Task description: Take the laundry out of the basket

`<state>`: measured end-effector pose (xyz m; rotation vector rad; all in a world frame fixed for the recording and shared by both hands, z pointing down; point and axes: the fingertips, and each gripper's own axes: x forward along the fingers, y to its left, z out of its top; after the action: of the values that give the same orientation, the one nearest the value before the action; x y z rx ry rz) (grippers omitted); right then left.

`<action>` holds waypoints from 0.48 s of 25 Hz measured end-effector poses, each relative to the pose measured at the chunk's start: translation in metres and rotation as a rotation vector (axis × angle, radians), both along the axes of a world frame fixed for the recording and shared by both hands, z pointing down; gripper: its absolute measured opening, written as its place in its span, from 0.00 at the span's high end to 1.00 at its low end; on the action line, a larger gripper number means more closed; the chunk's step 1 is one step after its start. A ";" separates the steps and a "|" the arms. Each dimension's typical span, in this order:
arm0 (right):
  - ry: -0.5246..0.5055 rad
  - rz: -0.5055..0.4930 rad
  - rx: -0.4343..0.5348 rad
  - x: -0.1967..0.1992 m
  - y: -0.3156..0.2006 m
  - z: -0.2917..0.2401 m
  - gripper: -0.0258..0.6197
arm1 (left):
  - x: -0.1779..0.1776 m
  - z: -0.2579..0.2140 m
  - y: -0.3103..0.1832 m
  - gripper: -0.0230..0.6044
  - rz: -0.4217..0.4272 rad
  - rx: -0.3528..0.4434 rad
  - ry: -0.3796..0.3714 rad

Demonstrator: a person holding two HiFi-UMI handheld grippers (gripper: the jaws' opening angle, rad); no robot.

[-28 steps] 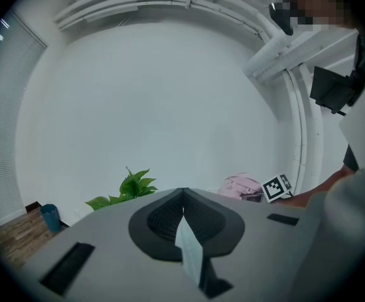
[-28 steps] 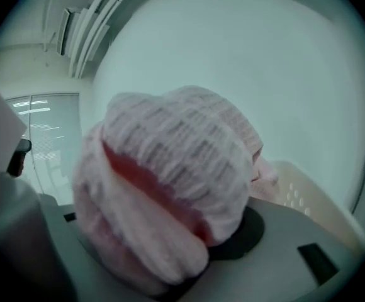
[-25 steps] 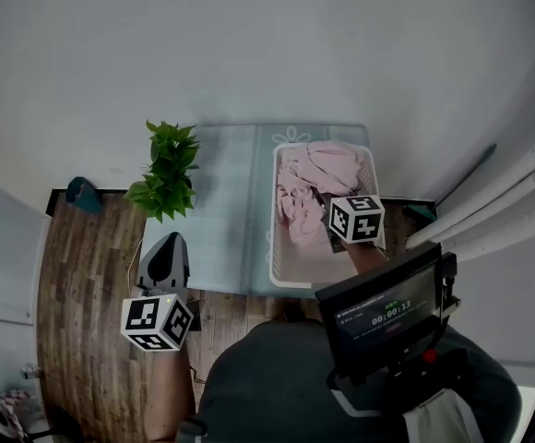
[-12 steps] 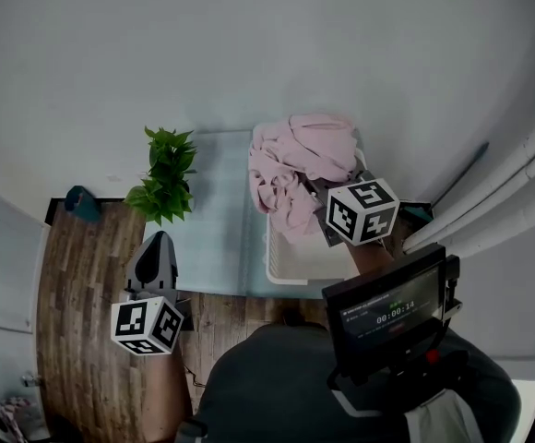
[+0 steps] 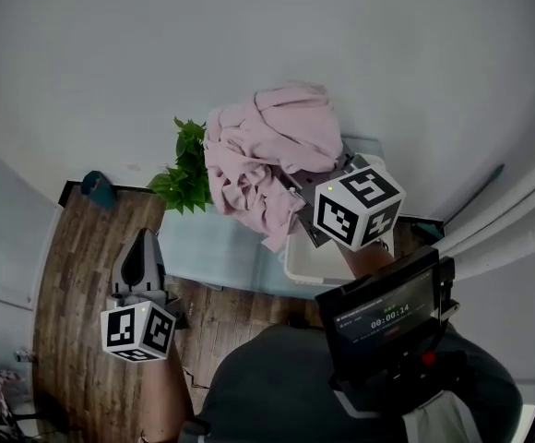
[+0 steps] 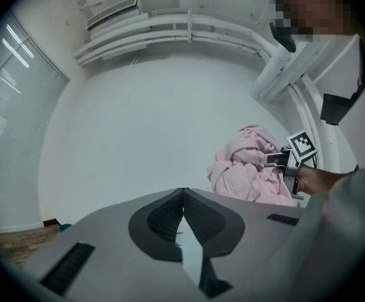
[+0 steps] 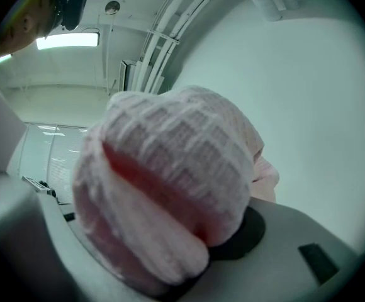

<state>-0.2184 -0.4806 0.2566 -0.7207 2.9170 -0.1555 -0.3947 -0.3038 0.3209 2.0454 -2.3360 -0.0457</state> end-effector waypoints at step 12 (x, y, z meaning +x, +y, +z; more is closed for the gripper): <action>-0.046 -0.309 0.009 -0.062 0.026 -0.001 0.57 | -0.005 -0.004 0.037 0.95 -0.263 -0.008 -0.046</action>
<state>-0.2809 -0.4546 0.2558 -0.2560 2.9633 -0.1869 -0.4002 -0.2672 0.3174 1.7400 -2.6121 0.0042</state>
